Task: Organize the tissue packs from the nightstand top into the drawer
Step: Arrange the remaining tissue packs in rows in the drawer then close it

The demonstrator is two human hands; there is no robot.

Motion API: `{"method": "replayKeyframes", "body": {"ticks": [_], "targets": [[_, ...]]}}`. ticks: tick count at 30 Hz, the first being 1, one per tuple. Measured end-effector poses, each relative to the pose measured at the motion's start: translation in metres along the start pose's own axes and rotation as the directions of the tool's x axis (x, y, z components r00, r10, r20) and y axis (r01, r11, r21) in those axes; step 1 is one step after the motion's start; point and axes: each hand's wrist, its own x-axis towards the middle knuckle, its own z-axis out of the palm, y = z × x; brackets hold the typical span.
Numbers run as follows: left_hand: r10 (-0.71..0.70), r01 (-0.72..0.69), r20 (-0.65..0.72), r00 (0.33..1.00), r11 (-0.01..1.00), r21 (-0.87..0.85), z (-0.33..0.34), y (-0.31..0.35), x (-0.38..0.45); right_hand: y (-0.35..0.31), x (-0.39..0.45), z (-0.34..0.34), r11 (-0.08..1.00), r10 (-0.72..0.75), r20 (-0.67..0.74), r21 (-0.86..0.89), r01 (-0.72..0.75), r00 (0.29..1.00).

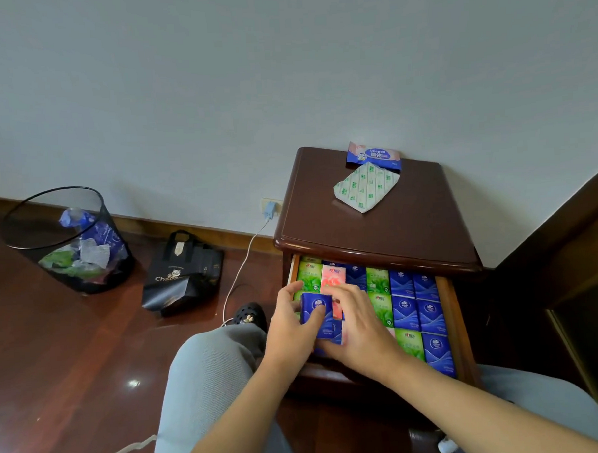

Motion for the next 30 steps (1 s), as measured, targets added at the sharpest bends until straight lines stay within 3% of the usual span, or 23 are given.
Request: {"method": "replayKeyframes", "body": {"ticks": [2, 4, 7, 10, 15, 23, 30], "targets": [[0.007, -0.008, 0.054, 0.999, 1.0, 0.029, 0.001, 0.0, -0.001, 0.004, -0.002, -0.003, 0.999, 0.025, 0.014, -0.034, -0.025, 1.0], [0.1, -0.102, 0.022, 0.995, 0.983, 0.152, -0.001, -0.002, -0.002, 0.01, -0.005, -0.004, 0.995, 0.067, 0.028, -0.073, -0.065, 0.997], [0.28, -0.183, -0.128, 0.951, 0.847, 0.499, -0.009, -0.008, -0.002, 0.017, -0.007, 0.0, 0.977, 0.176, 0.058, -0.132, -0.167, 0.983], [0.28, -0.139, -0.125, 0.952, 0.756, 0.639, -0.011, -0.01, -0.004, 0.017, -0.003, 0.007, 0.955, 0.264, 0.062, -0.155, -0.252, 0.963], [0.22, -0.108, -0.067, 0.973, 0.693, 0.712, -0.007, -0.007, -0.004, 0.007, 0.004, 0.018, 0.924, 0.363, -0.009, -0.125, -0.361, 0.932], [0.128, -0.056, -0.053, 0.99, 0.719, 0.692, -0.007, -0.003, -0.002, 0.002, 0.009, 0.02, 0.897, 0.432, -0.015, -0.099, -0.431, 0.902], [0.088, -0.034, -0.043, 0.995, 0.722, 0.691, -0.007, -0.004, -0.003, 0.004, 0.014, 0.03, 0.816, 0.576, 0.0, -0.05, -0.576, 0.817]]}}
